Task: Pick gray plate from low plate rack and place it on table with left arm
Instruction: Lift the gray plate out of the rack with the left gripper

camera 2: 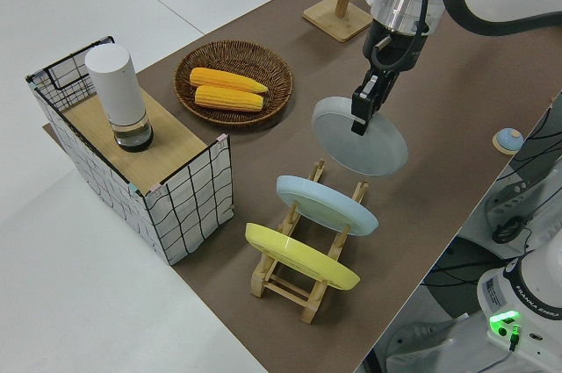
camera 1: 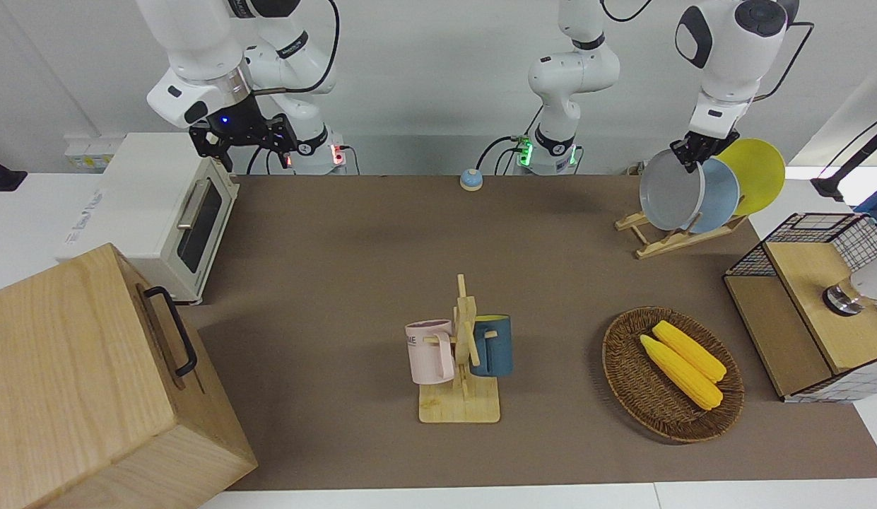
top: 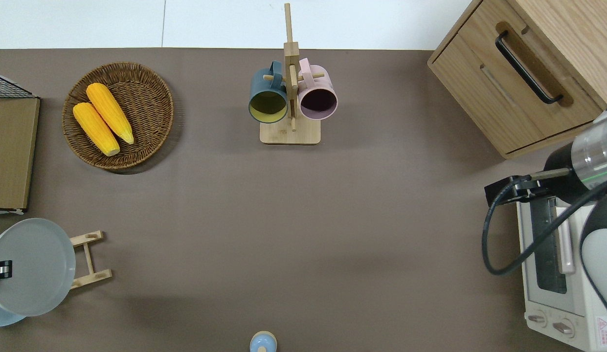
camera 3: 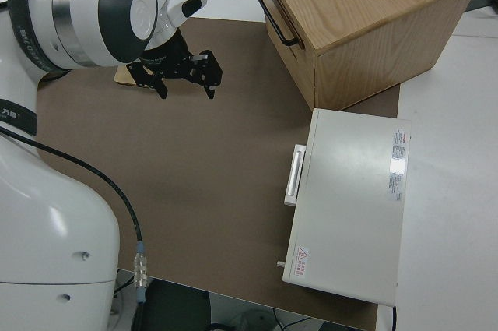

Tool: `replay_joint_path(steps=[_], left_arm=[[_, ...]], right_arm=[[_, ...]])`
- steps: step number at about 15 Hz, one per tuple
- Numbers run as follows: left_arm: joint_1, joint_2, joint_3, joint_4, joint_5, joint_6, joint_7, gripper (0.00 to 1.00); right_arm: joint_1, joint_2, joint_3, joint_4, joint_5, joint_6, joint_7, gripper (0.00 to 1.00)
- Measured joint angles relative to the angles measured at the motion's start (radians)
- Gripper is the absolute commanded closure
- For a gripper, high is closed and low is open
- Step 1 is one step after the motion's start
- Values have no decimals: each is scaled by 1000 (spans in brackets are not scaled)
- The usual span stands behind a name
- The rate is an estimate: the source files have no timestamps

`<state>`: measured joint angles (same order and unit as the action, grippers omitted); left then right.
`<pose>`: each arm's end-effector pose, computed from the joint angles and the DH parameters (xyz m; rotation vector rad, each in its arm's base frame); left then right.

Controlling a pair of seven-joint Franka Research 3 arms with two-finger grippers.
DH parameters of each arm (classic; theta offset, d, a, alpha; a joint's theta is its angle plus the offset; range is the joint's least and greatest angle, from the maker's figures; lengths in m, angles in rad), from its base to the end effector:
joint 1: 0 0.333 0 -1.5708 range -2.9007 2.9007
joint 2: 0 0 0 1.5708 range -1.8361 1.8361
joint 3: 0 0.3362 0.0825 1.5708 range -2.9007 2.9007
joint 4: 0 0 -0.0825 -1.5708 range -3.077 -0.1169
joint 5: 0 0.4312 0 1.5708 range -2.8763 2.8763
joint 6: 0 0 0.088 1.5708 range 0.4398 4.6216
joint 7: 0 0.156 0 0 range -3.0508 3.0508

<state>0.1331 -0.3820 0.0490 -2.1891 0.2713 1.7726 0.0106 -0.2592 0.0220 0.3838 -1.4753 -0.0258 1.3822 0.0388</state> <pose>0.4590 0.1228 0.5000 -2.8940 -0.1570 0.0834 0.5792 0.0657 0.6171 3.1075 0.1287 -0.1739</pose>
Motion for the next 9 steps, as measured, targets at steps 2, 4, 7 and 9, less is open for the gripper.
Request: replay_joint_path(steps=[2, 4, 7, 9], left_arm=[[-7, -1, -6, 22, -1, -22, 0, 869], [-20, 1, -5, 21, -31, -23, 1, 869], [-57, 11, -6, 17, -132, -24, 1, 869], [-97, 23, -6, 10, -216, -24, 1, 869]], right_arm=[[0, 0, 0, 0, 0, 0, 0, 17], [0, 0, 0, 0, 0, 0, 0, 17], [0, 0, 0, 0, 0, 0, 0, 17], [0, 0, 0, 0, 0, 0, 0, 17]])
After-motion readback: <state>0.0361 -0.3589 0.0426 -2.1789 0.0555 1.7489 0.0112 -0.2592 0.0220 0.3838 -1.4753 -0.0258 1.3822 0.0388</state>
